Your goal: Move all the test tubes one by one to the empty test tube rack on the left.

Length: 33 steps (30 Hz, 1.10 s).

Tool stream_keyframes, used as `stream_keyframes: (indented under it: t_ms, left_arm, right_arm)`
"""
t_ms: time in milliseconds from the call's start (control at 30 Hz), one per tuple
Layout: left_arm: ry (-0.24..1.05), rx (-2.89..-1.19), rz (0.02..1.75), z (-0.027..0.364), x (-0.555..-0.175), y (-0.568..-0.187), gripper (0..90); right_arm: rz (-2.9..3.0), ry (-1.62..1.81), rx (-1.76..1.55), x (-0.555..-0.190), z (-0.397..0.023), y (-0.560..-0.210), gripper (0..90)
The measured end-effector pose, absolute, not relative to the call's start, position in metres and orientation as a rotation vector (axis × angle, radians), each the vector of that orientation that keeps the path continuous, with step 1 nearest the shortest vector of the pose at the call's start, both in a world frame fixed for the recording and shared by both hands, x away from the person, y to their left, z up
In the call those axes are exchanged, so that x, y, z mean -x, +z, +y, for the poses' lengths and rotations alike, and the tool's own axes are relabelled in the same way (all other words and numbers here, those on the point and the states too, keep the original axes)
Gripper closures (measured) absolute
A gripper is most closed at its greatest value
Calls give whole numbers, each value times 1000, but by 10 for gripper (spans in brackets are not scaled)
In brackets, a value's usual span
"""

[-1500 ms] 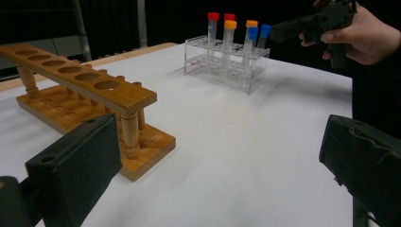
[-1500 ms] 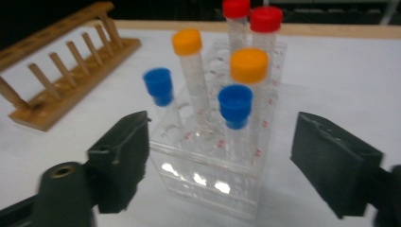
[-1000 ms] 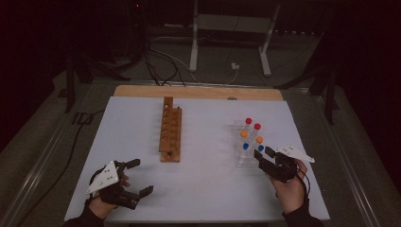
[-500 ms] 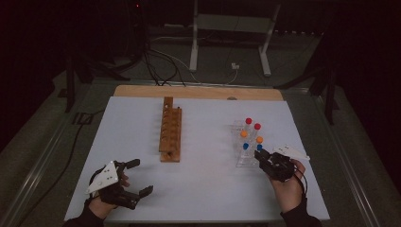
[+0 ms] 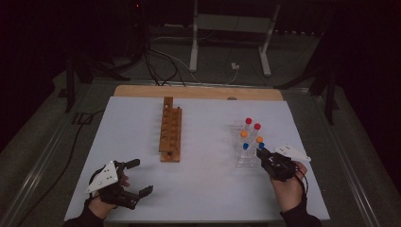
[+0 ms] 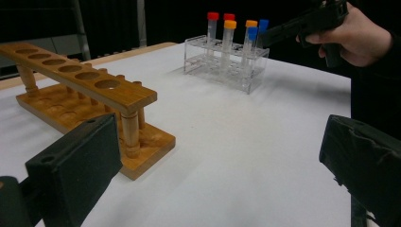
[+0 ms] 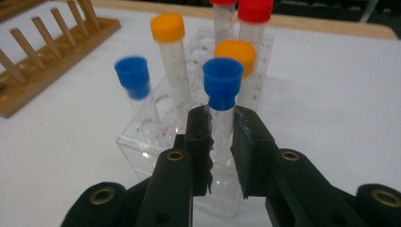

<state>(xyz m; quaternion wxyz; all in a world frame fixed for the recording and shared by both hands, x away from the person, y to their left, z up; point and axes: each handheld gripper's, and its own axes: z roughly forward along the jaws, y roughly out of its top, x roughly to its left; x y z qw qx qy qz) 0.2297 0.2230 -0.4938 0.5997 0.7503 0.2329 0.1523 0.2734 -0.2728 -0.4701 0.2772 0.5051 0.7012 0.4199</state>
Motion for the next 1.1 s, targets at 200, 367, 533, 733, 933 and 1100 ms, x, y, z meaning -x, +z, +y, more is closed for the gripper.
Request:
stream_keyframes:
  t_ms: [200,367,533,733,933,1100]
  left_arm:
    - [352,-1741,544,223,-230,-494,7]
    - [353,-1743,546,223,-230,-494,7]
    - [347,-1751,552,222,-230,-495,7]
    - [341,-1747,549,219,-230,-493,6]
    - [356,-1728,538,212,-232,-490,7]
    - [271,-1779,553,199,-236,-480,7]
  right_arm:
    - [1852,1176,-1300,-267,-276,-456,771]
    - [1851,1189,-1232,-261,-277,-442,771]
    - [1894,1238,-1195,-254,-276,-427,773]
    - [2003,1270,-1067,-244,-253,-420,773]
    - [2098,1293,-1020,-243,-233,-427,773]
    - [2196,1297,-948,-245,-212,-437,773]
